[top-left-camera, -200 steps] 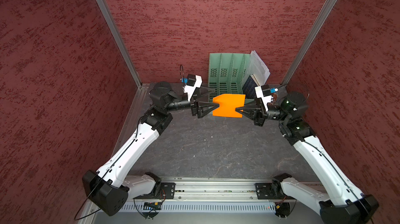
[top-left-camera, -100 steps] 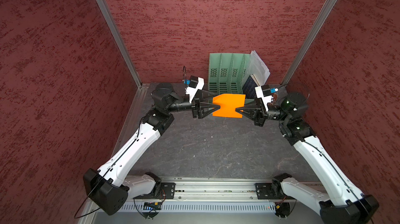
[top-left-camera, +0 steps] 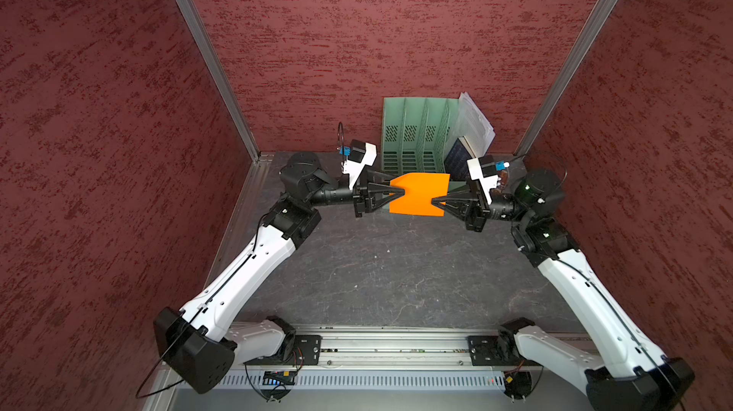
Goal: Fold the square paper along the opposite sides
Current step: Pick up the paper from the center of the board.
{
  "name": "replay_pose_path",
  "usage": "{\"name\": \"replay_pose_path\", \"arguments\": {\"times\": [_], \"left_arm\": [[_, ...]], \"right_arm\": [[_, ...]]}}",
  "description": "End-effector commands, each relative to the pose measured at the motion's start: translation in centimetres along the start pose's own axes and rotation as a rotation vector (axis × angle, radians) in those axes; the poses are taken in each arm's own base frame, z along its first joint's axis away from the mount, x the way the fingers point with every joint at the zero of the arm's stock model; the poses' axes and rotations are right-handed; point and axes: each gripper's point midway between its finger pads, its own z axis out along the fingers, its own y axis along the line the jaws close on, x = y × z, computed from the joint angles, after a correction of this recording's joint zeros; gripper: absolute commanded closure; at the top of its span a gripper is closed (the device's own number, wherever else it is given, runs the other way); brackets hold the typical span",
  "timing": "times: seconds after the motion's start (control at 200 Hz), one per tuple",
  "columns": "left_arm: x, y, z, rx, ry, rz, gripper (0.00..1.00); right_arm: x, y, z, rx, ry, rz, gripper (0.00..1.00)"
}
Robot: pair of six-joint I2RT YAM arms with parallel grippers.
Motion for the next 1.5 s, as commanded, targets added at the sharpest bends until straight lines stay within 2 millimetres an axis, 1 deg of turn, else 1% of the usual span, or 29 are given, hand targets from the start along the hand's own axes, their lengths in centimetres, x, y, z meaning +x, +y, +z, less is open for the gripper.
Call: {"name": "replay_pose_path", "arguments": {"times": [0.0,0.14,0.321,0.576,0.676,0.711,0.741,0.982,1.122,1.197,1.342,1.493], "left_arm": [[-0.5,-0.2,0.2,0.009,-0.014,0.017,0.7],[-0.4,-0.2,0.1,0.004,-0.014,0.017,0.71],[-0.3,-0.2,0.0,-0.004,-0.015,0.019,0.76],[-0.2,-0.2,-0.1,-0.003,-0.018,0.018,0.87],[-0.3,-0.2,-0.1,-0.004,-0.021,0.02,0.92],[-0.3,-0.3,-0.1,-0.004,-0.022,0.02,0.95],[-0.3,-0.2,-0.1,-0.008,-0.023,0.02,1.0],[-0.6,-0.4,-0.4,-0.018,-0.031,0.03,1.0],[-0.5,-0.4,-0.6,-0.026,-0.024,0.027,0.87],[-0.5,-0.4,-0.8,-0.033,-0.025,0.029,0.85],[-0.7,-0.4,-1.0,-0.037,-0.029,0.033,0.84],[-0.5,-0.2,-0.9,-0.036,-0.027,0.029,0.89]], "right_arm": [[-1.4,1.2,0.0,-0.019,-0.02,-0.049,1.0],[-1.4,1.1,0.0,-0.017,-0.019,-0.046,1.0],[-1.4,1.1,0.0,-0.016,-0.02,-0.049,1.0],[-1.4,1.2,0.0,-0.018,-0.02,-0.05,1.0],[-1.4,1.3,0.0,-0.019,-0.02,-0.053,1.0],[-1.3,1.2,0.0,-0.018,-0.019,-0.052,1.0],[-1.3,1.2,0.0,-0.018,-0.019,-0.05,1.0],[-1.3,1.2,0.0,-0.018,-0.018,-0.052,1.0],[-1.3,1.2,0.0,-0.017,-0.018,-0.052,1.0],[-1.3,1.2,0.0,-0.017,-0.018,-0.054,1.0],[-1.2,1.2,0.0,-0.018,-0.017,-0.053,1.0],[-1.2,1.2,0.0,-0.018,-0.017,-0.053,1.0]]}}
